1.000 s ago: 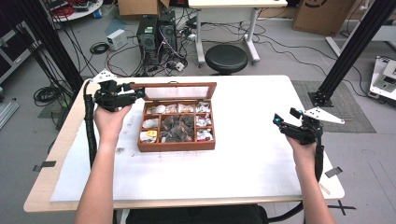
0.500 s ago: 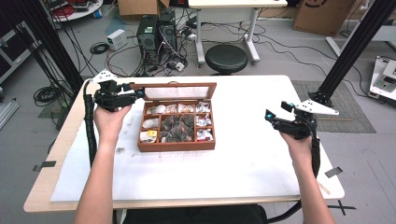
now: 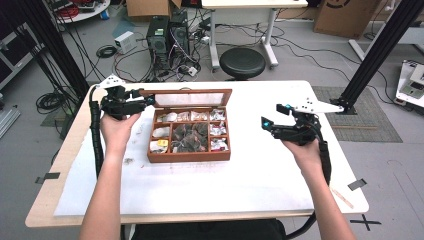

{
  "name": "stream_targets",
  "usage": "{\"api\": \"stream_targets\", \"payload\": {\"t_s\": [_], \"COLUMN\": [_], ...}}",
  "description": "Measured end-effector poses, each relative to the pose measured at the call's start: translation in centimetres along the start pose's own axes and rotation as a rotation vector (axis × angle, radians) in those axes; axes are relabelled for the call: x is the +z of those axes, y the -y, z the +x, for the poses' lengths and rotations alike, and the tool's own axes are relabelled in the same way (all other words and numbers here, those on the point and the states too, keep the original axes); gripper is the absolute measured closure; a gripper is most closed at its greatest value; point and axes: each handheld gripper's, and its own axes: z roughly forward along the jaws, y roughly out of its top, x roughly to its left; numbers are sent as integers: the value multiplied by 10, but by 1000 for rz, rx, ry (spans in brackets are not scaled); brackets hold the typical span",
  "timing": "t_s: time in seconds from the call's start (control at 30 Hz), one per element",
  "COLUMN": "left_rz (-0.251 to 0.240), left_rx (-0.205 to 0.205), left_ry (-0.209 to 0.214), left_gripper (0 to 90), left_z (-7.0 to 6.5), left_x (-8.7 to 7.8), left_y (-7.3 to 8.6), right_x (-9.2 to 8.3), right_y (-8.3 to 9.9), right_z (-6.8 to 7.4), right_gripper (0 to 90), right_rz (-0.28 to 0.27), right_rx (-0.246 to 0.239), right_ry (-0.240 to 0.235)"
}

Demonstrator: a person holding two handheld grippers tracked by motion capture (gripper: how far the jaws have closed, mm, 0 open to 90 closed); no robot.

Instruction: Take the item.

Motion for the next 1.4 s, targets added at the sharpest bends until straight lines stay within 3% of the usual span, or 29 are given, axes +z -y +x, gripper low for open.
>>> {"api": "stream_targets", "payload": {"t_s": [0.13,0.6,0.63,0.93,1.4], "left_rz": [1,5,5,6,12], "left_rx": [0,-1,-1,3,11], "left_ry": [3,5,4,6,4], "left_gripper": [425,424,424,424,424], "left_z": [1,0,0,0,0], "left_x": [0,0,0,-1,-1], "left_y": [0,0,0,0,0], "right_x": [9,54,62,94,140], "right_y": [-10,-17,-17,-14,0], "right_z": [22,67,74,103,127], "right_gripper": [255,293,342,402,521], "right_rz": [9,97,112,176,235], "right_rx": [-17,-21,-30,-63,-61], "right_ry": [-29,-81,-89,-129,-157]}}
